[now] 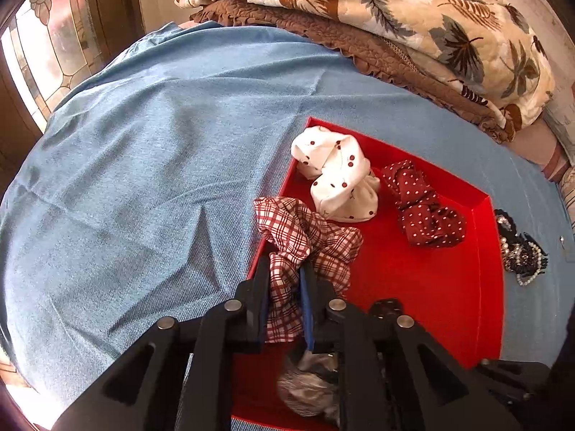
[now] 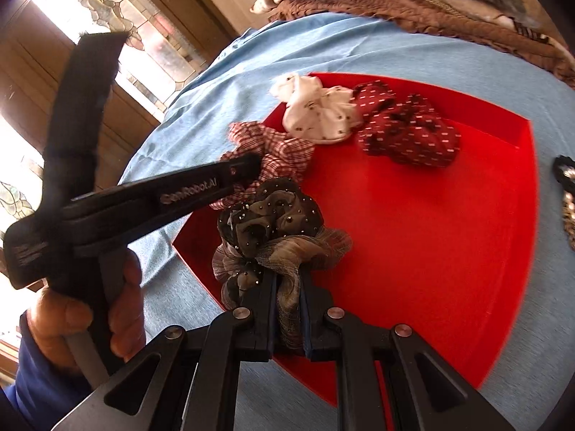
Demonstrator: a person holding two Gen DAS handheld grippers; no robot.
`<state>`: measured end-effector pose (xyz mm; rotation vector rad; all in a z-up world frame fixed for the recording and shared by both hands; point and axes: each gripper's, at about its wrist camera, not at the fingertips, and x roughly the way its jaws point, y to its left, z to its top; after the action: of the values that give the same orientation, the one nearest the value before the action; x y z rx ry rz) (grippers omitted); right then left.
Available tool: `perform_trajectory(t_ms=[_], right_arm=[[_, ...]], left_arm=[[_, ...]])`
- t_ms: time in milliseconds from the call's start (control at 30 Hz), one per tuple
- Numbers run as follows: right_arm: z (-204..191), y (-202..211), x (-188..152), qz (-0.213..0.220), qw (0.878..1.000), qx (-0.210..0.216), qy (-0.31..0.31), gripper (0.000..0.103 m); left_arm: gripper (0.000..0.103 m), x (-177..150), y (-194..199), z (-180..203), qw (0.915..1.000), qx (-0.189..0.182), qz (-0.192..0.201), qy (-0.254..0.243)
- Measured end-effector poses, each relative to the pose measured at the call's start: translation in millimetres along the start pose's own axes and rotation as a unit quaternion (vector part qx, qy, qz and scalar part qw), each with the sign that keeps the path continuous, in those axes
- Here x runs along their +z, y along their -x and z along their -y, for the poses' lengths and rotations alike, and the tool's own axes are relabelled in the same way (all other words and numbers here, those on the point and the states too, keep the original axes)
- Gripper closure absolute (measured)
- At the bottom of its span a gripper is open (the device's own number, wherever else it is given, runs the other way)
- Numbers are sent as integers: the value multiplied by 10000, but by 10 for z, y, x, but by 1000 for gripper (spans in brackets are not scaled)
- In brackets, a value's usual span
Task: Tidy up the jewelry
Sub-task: 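Carry both scrunchies into the red tray and open both tools, then withdraw both tools from the tray toward the hair ties and bracelets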
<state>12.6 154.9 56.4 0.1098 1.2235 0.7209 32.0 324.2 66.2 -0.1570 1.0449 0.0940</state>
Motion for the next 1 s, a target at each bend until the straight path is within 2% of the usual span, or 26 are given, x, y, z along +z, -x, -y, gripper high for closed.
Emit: perform_trajectory(t_ms=[67,133,167,233,267,400,667,767,833,1000], right_arm=[[-25,-56,17,-24,10000,36,-12,89],[-39,-83,18,-23,10000,44,-9,88],[-51,-88,18,-15,10000,22,17,87],[-95,-76,8,46,9998,-100,160,78],[-113,-50,3,83,9996,-148,244,69],[-171,120,-15,248,9987,-207,402,51],[-145,621,-179,613,9966,-293,472,47],[-65,816,-302,760,9957,-387,358,47],[24,975,-416,879,9944,-520,278,46],[345,1388,-782,1219,9867,-1077,37,42]], left_arm=[[82,20,54,-9,10000,-76,48,39],[67,34,153,-24,9998,-86,172,92],[65,41,197,-29,9996,-72,236,117],[64,48,309,-46,9991,-56,380,152],[64,52,351,-47,9990,-41,423,153],[64,12,562,-32,9972,250,688,118],[62,-167,872,91,9945,460,942,57],[57,-258,984,214,9938,433,1025,7],[49,-331,1059,320,9933,387,1091,-7],[48,-528,1168,593,9931,268,1142,-81]])
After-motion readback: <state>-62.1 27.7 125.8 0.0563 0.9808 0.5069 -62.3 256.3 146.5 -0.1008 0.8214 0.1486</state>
